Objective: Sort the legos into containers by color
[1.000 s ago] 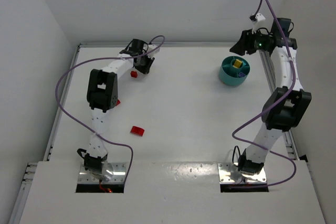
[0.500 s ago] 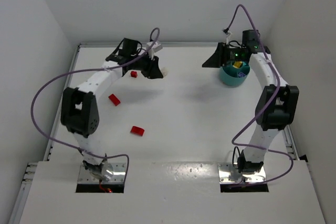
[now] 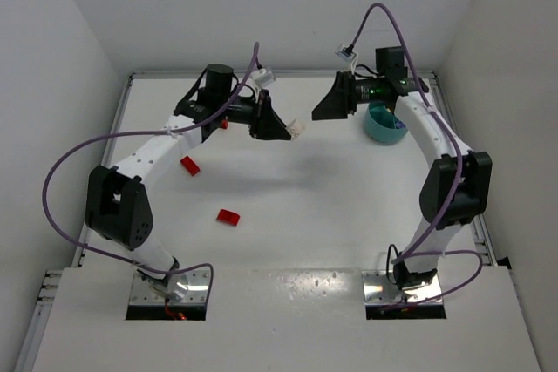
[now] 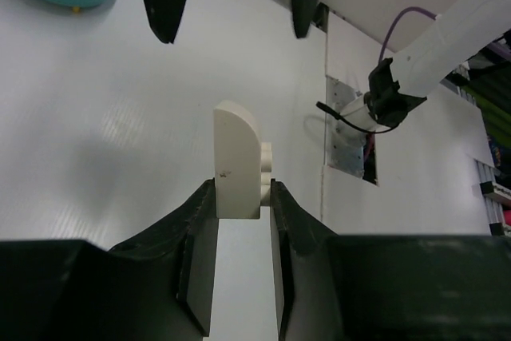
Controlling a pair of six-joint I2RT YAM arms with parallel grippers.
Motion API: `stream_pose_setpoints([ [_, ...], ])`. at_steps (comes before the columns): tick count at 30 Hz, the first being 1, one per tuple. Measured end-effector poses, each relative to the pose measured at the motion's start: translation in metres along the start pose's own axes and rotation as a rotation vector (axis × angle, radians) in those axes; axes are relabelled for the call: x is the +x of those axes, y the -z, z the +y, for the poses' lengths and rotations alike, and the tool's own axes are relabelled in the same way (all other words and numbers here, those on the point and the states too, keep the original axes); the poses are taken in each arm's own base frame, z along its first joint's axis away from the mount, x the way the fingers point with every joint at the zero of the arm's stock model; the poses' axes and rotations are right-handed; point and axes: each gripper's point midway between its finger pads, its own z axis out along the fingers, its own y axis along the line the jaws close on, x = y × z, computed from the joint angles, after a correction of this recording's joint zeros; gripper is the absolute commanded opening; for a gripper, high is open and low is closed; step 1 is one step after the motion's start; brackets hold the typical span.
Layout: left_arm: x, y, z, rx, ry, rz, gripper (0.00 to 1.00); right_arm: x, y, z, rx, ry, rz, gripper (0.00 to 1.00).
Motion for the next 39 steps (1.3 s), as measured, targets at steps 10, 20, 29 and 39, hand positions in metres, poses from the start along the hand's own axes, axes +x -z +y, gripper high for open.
stream_pose_setpoints([
  [10,-0.003,-0.002,-0.016,0.096,0.048,-0.021,0.11,0.012,-0.022,0.03,-0.062,0.076,0.053,0.65],
  [20,-0.006,-0.003,-0.022,0.128,0.049,-0.026,0.11,0.04,-0.038,0.031,-0.044,0.107,0.137,0.56],
  [29,-0.002,-0.011,-0.023,0.141,0.056,-0.016,0.12,0.044,-0.044,0.032,-0.038,0.127,0.158,0.34],
  [39,0.014,-0.013,-0.012,0.1,0.078,-0.004,0.61,0.038,-0.037,0.021,0.027,0.169,0.16,0.06],
])
